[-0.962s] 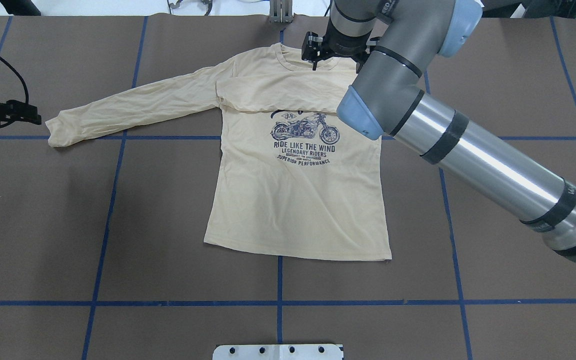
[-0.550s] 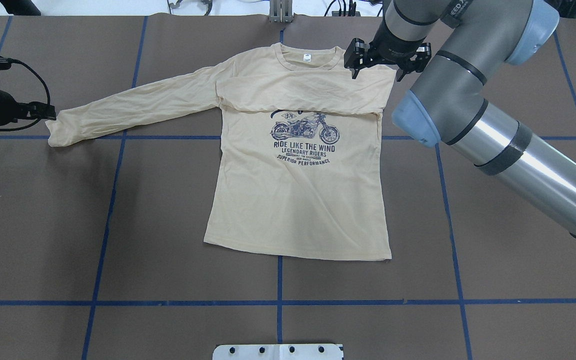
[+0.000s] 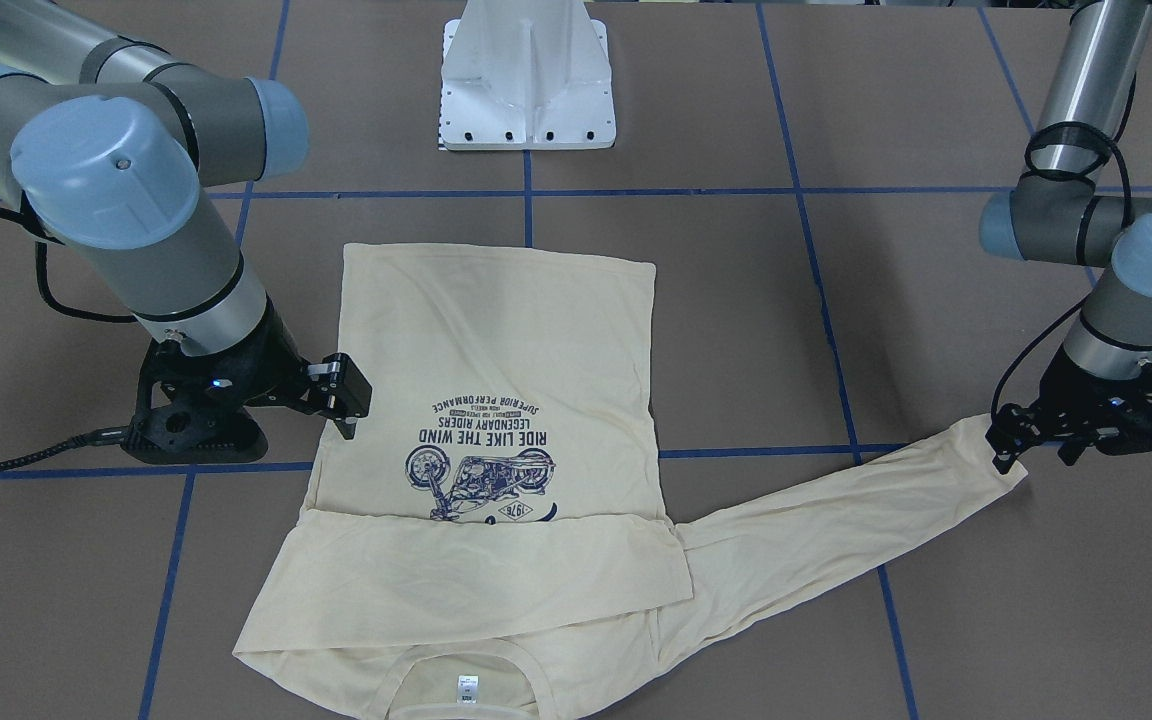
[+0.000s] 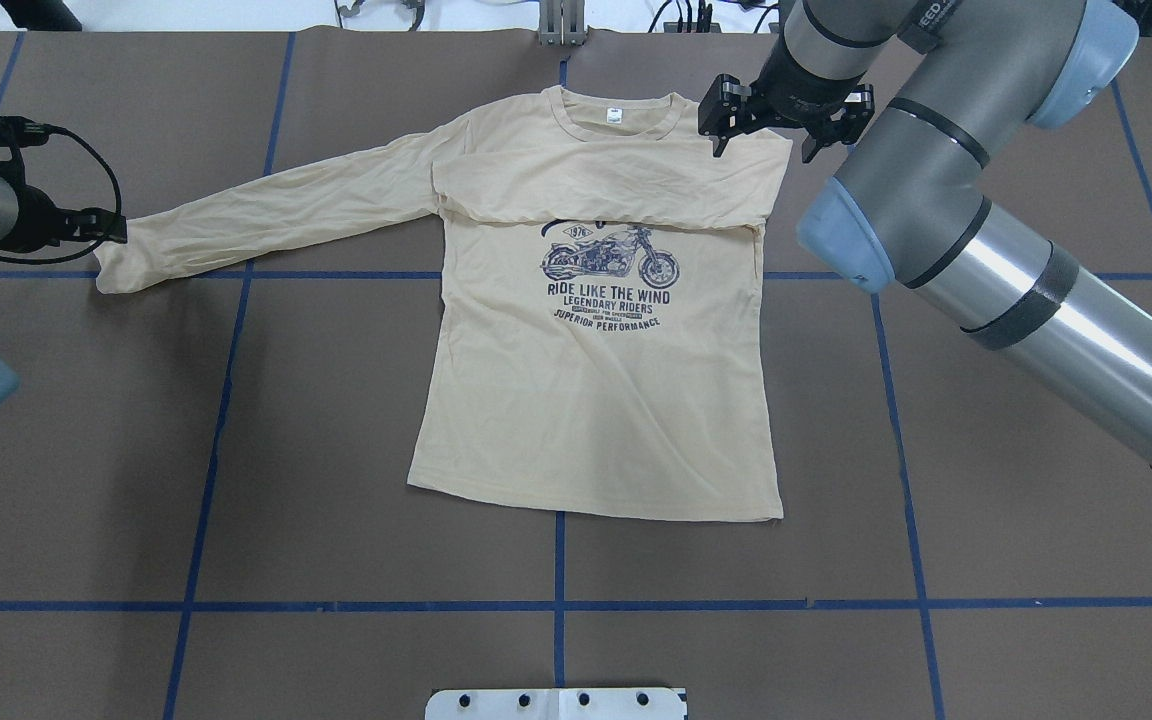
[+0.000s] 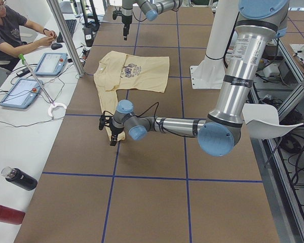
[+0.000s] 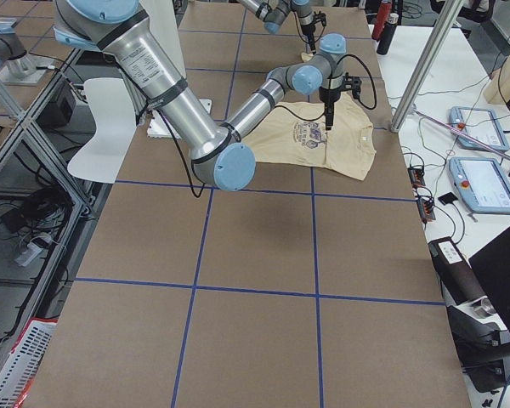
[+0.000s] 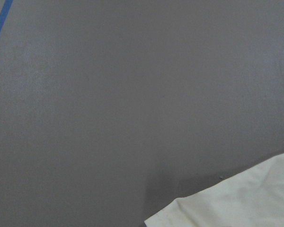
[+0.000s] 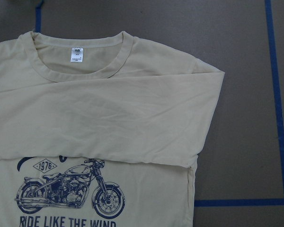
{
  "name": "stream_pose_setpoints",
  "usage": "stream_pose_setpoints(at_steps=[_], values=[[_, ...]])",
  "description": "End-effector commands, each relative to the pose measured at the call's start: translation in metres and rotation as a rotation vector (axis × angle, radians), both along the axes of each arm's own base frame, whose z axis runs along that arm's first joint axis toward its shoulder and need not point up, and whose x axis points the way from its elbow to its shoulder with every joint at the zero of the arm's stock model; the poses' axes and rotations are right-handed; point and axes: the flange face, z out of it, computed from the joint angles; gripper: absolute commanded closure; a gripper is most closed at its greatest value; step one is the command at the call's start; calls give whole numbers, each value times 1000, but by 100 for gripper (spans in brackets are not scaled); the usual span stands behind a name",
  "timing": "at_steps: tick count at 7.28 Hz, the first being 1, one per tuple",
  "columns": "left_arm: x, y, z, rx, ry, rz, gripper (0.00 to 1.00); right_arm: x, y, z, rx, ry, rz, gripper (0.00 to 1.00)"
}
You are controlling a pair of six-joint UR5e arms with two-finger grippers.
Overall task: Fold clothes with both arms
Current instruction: 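Raise the right gripper away while the left gripper approaches the other sleeve cuff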
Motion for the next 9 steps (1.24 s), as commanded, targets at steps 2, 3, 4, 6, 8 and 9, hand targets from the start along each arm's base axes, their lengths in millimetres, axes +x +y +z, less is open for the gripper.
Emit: stream_pose_setpoints(at_steps=[2,3,4,6,8,9], values=[[14,6,0,1,0,25,19,0,-1,0,6,3,-4,0],[14,6,1,16,-11,42,22,0,-1,-1,7,2,-4,0],[13,7,3,38,-26,70,25,0,-1,-1,7,2,-4,0],[12,8,6,36,-32,73,29,0,-1,0,6,3,-4,0],[10,11,10,31,-38,73,29,0,-1,1,6,5,-3,0],[11,9,9,34,-36,73,30,0,-1,0,7,4,-3,0]])
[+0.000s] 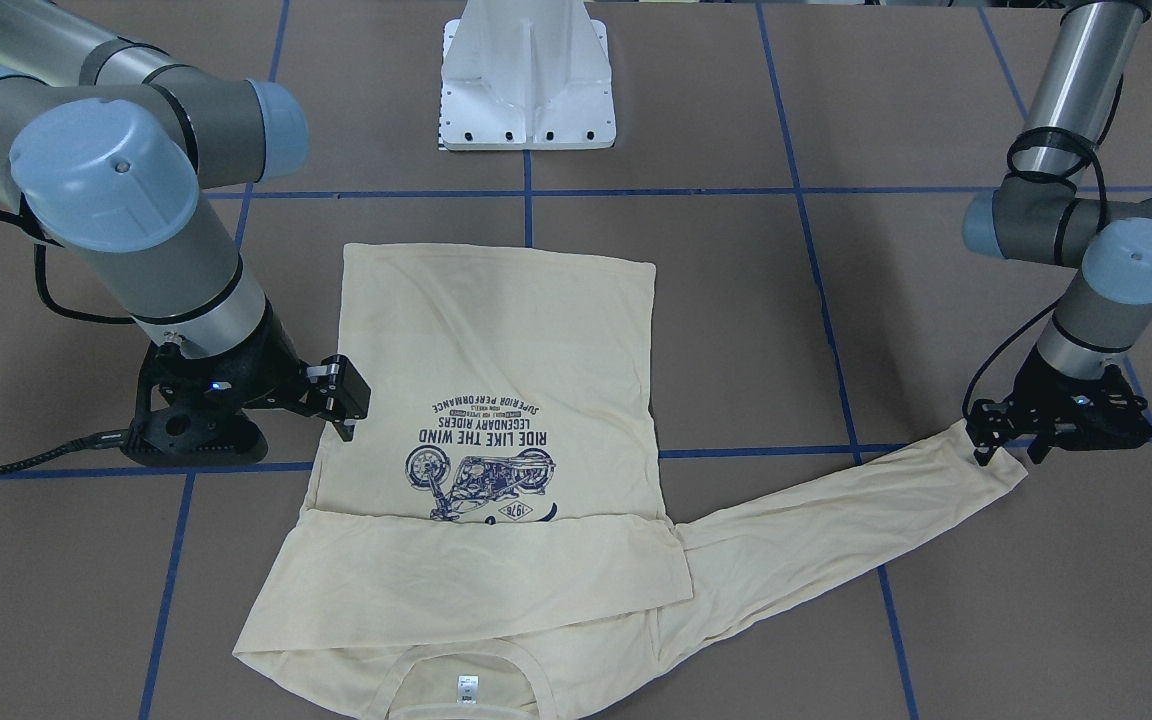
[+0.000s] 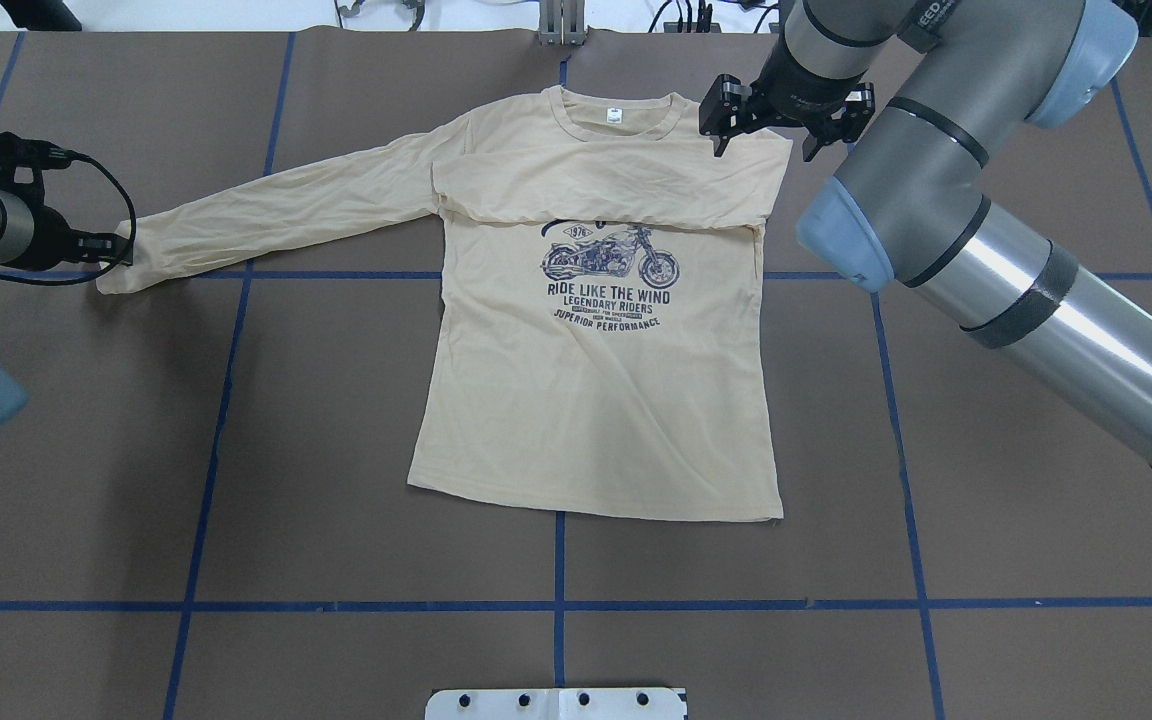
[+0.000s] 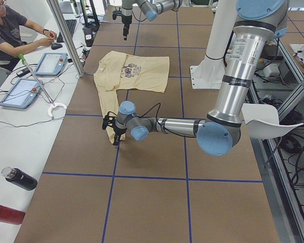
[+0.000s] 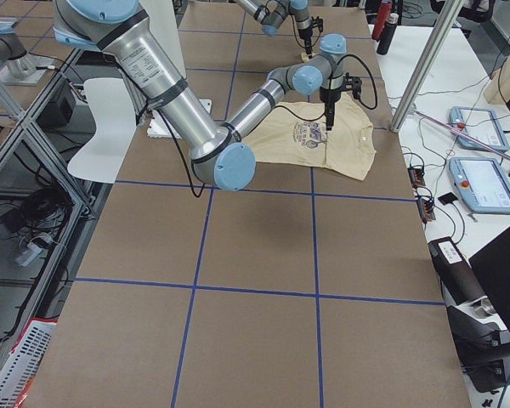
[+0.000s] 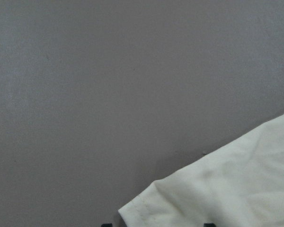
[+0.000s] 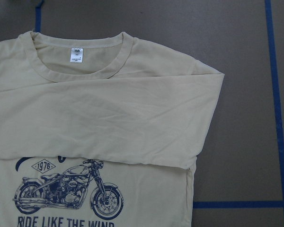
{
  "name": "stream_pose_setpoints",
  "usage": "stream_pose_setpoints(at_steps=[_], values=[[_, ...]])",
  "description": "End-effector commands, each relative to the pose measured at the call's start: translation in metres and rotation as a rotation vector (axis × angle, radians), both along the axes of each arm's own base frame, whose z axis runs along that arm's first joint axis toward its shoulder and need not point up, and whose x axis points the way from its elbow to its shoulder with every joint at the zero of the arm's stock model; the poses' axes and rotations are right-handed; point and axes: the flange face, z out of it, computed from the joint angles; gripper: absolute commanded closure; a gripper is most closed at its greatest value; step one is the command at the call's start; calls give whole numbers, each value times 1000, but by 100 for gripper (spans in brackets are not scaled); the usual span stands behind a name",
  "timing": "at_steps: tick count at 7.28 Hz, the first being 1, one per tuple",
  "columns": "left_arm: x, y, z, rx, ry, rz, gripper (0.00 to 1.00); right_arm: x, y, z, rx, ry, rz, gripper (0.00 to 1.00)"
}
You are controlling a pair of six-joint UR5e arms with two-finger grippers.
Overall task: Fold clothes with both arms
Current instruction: 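Raise the right gripper away while the left gripper approaches the other sleeve cuff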
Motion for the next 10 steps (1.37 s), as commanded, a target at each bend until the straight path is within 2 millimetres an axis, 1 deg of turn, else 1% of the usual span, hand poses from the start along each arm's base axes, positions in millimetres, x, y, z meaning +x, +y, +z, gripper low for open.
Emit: stream_pose_setpoints(at_steps=[1,5,6,7,8,9,10], values=[[2,-2,-3,1,1,-1,31,0,0,0,1,0,0,0],[3,-3,-5,2,2,1,44,0,0,1,-2,2,0,0],[4,-4,-6,3,3,1,45,0,0,1,0,1,0,0],[2,-4,-5,2,2,-1,48,0,0,1,-2,2,0,0],[2,-4,-5,2,2,-1,57,0,0,1,-2,2,0,0],[2,-4,-5,1,2,-2,71,0,0,1,-2,2,0,0],[2,-4,-8,6,5,-4,91,0,0,1,-2,2,0,0]])
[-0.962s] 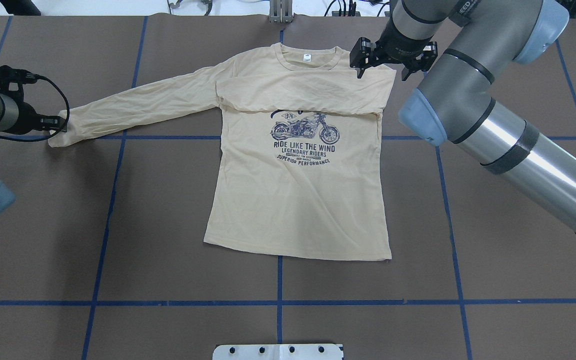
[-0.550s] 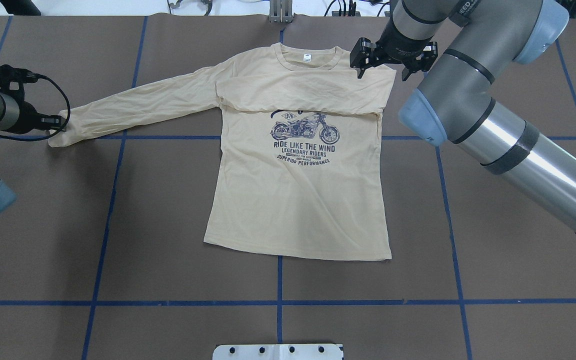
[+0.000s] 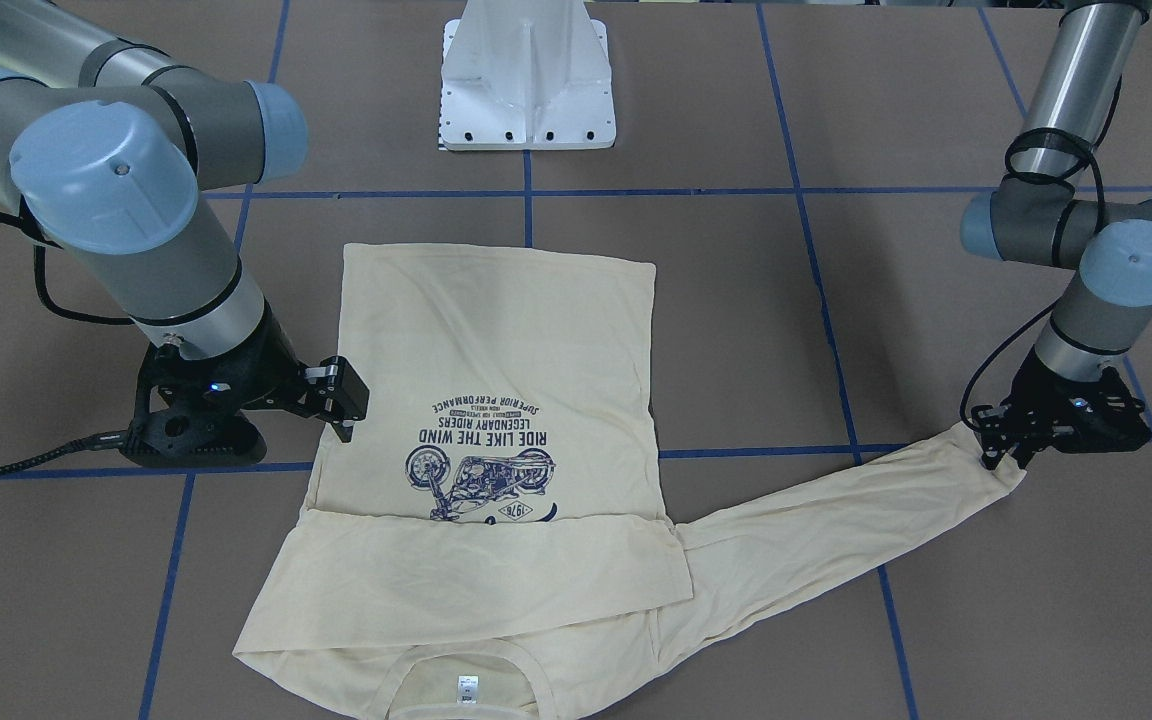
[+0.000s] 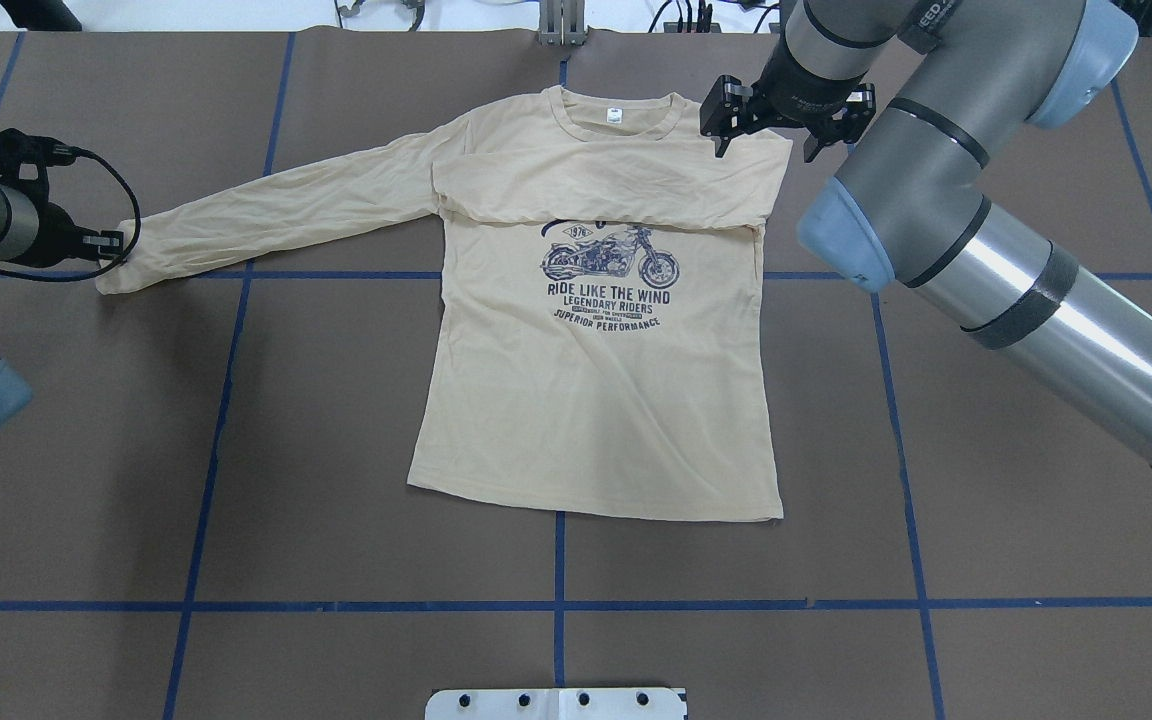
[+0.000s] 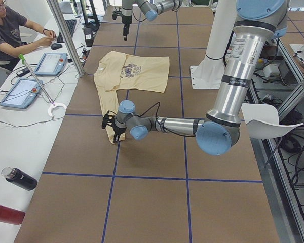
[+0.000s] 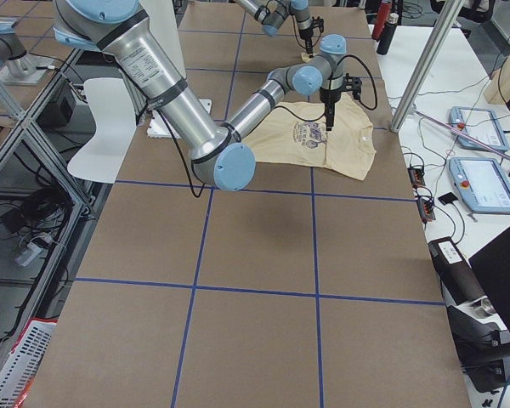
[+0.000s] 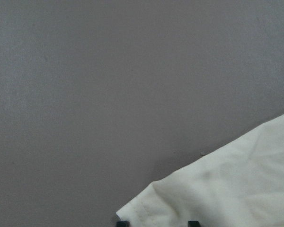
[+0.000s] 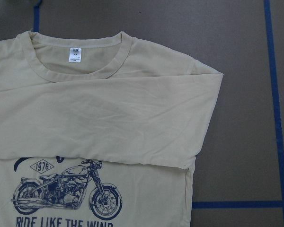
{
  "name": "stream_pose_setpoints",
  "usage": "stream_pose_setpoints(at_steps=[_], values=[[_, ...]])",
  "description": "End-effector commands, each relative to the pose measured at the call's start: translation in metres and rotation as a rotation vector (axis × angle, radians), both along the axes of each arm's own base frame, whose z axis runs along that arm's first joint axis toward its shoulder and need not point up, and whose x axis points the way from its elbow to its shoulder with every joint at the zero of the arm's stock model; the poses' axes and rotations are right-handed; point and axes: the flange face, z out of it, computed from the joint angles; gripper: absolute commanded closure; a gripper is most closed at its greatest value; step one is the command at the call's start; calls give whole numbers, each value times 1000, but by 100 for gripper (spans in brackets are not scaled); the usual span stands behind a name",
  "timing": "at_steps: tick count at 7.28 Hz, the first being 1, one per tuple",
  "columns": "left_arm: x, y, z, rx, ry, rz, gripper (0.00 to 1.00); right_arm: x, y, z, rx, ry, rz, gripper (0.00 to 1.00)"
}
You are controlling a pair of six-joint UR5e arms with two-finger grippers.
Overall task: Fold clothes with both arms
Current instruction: 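Grasp the cuff of the sleeve nearest the left gripper and lift it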
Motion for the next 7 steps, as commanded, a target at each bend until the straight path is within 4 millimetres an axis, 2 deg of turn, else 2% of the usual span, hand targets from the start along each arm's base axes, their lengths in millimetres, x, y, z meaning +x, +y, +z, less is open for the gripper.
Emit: stream_pose_setpoints(at_steps=[1,4,5,6,7], values=[[0,0,-5,5,5,-3,100,1,-1,0,0,0,2,0],[-1,-1,-17,22,17,0,100,3,-2,1,0,0,5,0],[0,0,-46,16,21,6,100,4,-3,1,-1,0,6,0],[-2,2,-93,-6,10,9,100,6,-3,0,0,-3,4,0],[-7,12,-142,-29,40,36,100,16,-7,3,-17,-14,5,0]])
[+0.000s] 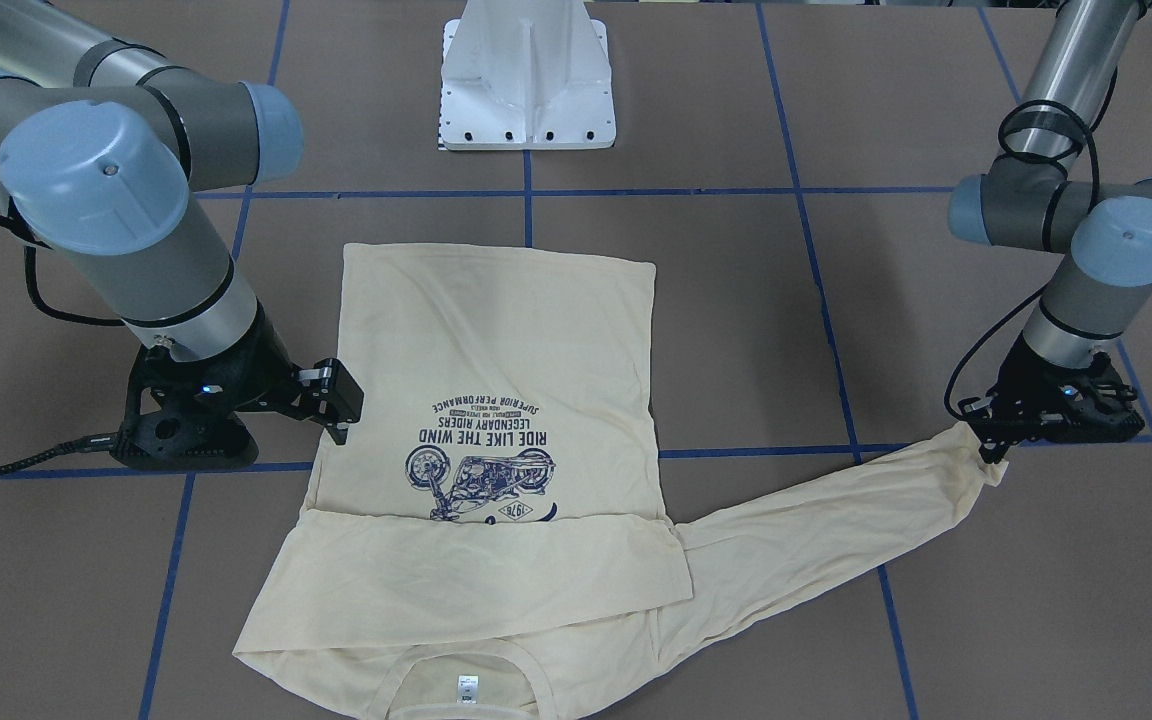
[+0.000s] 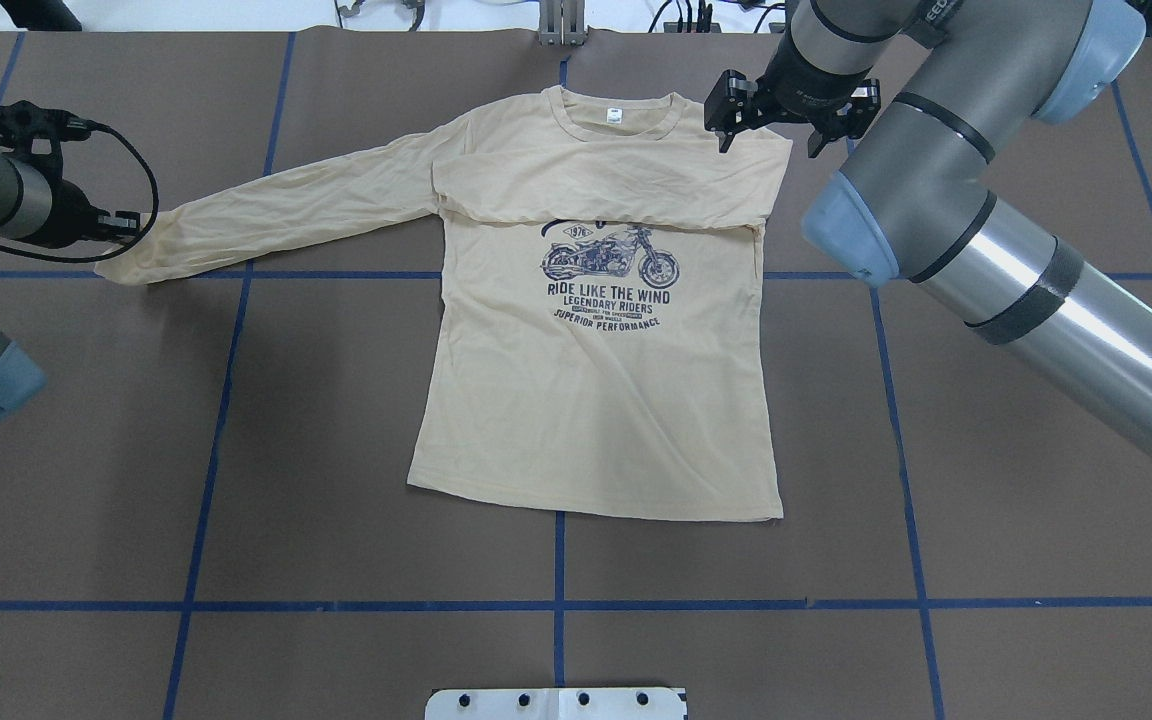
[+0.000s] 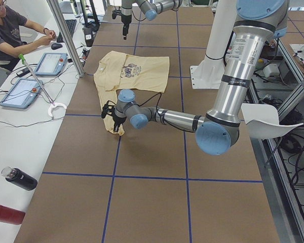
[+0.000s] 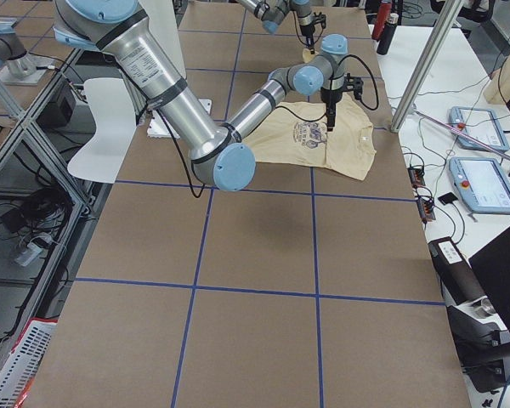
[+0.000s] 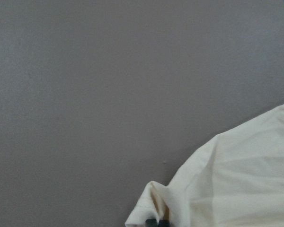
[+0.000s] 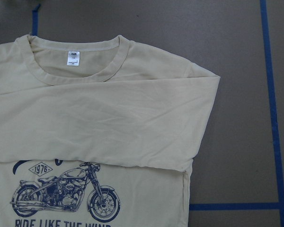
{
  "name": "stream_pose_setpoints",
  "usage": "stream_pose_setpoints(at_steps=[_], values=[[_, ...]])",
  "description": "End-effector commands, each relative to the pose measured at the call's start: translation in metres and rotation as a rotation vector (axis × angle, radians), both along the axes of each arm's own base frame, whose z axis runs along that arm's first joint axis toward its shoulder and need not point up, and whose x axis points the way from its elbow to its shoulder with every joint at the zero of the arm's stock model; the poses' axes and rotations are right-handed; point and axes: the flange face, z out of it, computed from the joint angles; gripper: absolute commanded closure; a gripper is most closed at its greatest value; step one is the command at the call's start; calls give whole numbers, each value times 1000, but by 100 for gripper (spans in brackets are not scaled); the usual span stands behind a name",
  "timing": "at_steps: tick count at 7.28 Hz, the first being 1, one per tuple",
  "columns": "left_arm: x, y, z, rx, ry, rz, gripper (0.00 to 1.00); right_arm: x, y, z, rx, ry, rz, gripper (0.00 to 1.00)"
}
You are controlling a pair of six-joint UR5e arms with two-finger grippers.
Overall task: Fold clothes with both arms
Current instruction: 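Grasp the cuff of the sleeve nearest the left gripper and lift it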
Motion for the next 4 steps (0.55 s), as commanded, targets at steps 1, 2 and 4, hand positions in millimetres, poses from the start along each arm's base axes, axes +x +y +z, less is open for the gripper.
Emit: stream_pose_setpoints(at_steps=[1,2,4], values=[[-20,7,-96,-41,84,49,100,22,-2,27,-43,-2,5,0],[-30,-9,-132,-74,153,69,100,41,-3,54,-48,20,3,0],[-55,-37,-205,-133,297,118,100,91,9,112,-82,44,-25,0]])
